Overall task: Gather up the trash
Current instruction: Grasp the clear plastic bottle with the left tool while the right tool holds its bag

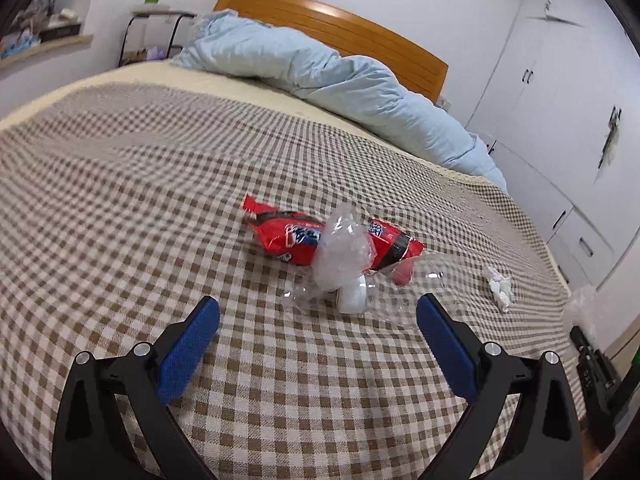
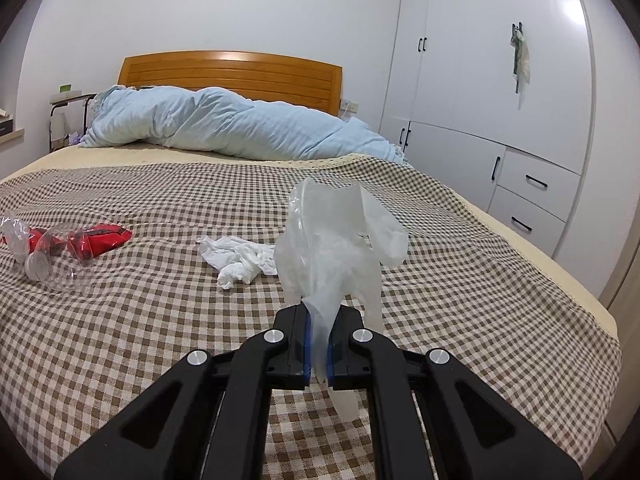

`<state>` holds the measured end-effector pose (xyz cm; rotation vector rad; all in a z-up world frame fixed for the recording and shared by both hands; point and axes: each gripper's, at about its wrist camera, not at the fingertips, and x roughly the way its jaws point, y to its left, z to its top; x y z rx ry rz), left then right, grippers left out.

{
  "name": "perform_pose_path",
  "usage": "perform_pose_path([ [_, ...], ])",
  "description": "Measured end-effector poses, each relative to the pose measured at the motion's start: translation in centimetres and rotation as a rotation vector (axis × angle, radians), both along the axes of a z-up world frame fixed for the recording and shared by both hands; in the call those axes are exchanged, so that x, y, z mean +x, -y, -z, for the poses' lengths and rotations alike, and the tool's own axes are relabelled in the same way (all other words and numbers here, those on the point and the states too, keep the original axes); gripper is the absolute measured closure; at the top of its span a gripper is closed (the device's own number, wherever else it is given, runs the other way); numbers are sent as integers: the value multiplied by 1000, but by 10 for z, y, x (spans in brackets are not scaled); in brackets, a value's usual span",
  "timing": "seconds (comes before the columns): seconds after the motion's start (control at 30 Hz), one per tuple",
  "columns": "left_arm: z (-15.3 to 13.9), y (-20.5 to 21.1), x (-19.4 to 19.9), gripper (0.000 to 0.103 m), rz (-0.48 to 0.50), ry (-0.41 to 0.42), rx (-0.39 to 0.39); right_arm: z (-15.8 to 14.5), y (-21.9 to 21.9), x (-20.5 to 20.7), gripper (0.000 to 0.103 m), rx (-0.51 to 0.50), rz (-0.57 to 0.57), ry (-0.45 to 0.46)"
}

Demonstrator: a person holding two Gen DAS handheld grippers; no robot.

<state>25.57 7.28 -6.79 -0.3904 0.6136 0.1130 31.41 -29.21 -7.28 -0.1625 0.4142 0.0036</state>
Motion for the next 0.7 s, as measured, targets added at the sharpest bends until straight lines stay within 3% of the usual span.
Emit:
perform_pose_path([
  [0.13,-8,8,10,7,-28,19,99,0,-1,0,98,-4,-6,-2],
  [0.33,-17,6,34,7,-79,13,124,2,-4,2,98,-21,-12,-11],
  [0.47,-7,6,49,9,-93,-17,118,2,-7,2,98,-33,-16,-10],
  [0.53,-5,6,49,18,-89,-13,112,2,-7,1,98,-31,-15,-7],
  [0.63,-5,5,47,20,-56,10,96,2,-8,1,98,-33,-15,-6],
  [0.7,-2,8,48,37,-42,4,103,2,-8,1,98,-40,-18,-6],
])
